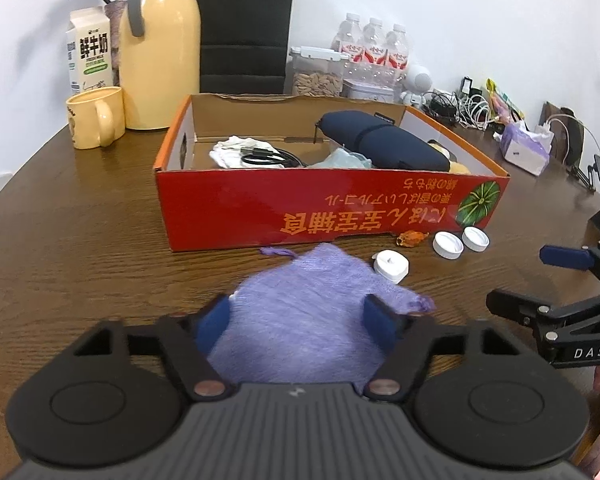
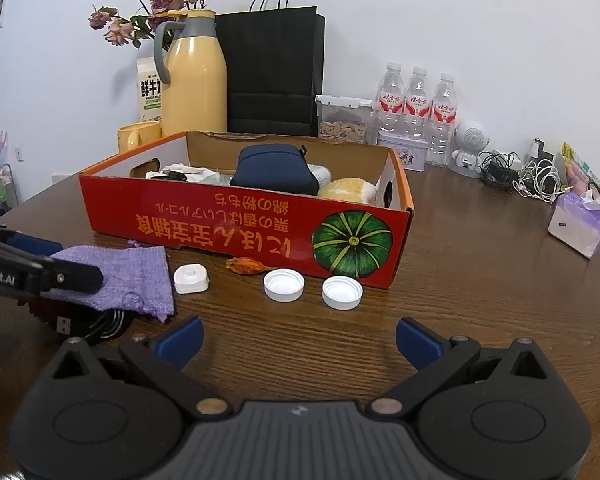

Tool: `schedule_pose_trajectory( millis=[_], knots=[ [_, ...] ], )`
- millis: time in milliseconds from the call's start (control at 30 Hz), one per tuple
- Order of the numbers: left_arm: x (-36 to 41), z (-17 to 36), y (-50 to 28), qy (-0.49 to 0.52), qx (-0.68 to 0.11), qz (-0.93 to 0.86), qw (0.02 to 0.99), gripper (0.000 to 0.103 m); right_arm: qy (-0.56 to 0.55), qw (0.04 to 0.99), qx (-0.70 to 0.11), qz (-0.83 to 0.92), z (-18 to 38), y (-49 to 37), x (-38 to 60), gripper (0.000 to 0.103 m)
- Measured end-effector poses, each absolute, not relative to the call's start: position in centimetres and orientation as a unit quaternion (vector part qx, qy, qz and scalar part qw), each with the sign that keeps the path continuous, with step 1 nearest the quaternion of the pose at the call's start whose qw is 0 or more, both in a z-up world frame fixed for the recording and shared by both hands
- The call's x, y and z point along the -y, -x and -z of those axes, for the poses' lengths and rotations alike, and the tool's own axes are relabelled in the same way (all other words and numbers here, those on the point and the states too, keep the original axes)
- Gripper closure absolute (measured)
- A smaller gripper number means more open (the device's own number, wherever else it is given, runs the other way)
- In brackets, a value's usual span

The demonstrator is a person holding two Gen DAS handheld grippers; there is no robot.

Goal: Organize objects
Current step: 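Move the left tool back to the purple drawstring bag on the table, then grasp the purple bag's drawstring with left tool while right tool grasps a white bottle cap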

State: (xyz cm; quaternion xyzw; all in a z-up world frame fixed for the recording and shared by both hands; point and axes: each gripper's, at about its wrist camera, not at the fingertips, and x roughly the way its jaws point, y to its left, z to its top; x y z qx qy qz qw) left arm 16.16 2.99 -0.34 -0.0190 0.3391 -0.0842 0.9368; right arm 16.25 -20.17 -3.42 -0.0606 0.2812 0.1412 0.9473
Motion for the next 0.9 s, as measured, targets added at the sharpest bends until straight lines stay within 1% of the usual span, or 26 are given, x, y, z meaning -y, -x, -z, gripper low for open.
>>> schedule_pose_trajectory(
  millis=[33, 67, 133, 200, 233, 267, 333, 533, 900],
  knots=[
    [-3.1, 0.3, -16.1, 0.021, -0.339, 0.084, 0.937, 0.05, 0.061, 0.947, -0.281, -0.141, 3.4, -16.2, 20.1, 0.0],
    [-3.2, 0.3, -16.0, 0.023, -0.338, 0.085, 0.937, 0.054, 0.061, 0.947, -0.281, -0.142, 3.4, -16.2, 20.1, 0.0],
    [-3.4, 0.2, -15.9, 0.029, -0.337, 0.085, 0.937, 0.072, 0.061, 0.947, -0.282, -0.142, 3.5, -16.2, 20.1, 0.0],
    [-3.6, 0.2, -15.8, 0.031, -0.335, 0.082, 0.938, 0.08, 0.062, 0.947, -0.283, -0.142, 3.5, -16.1, 20.0, 0.0],
    [-3.6, 0.1, -15.7, 0.03, -0.333, 0.08, 0.939, 0.085, 0.062, 0.946, -0.283, -0.142, 3.6, -16.1, 20.0, 0.0],
    [-3.6, 0.1, -15.6, 0.03, -0.331, 0.08, 0.94, 0.087, 0.062, 0.946, -0.284, -0.143, 3.6, -16.1, 20.0, 0.0],
    [-3.5, -0.1, -15.2, 0.029, -0.323, 0.081, 0.943, 0.094, 0.063, 0.946, -0.285, -0.143, 3.7, -16.1, 19.9, 0.0],
    [-3.5, -1.2, -14.3, 0.026, -0.295, 0.073, 0.952, 0.097, 0.063, 0.945, -0.286, -0.144, 3.8, -16.0, 19.9, 0.0],
    [-5.0, -3.8, -12.5, 0.047, -0.24, 0.061, 0.968, 0.098, 0.063, 0.945, -0.286, -0.142, 4.1, -16.1, 19.9, 0.0]
  ],
)
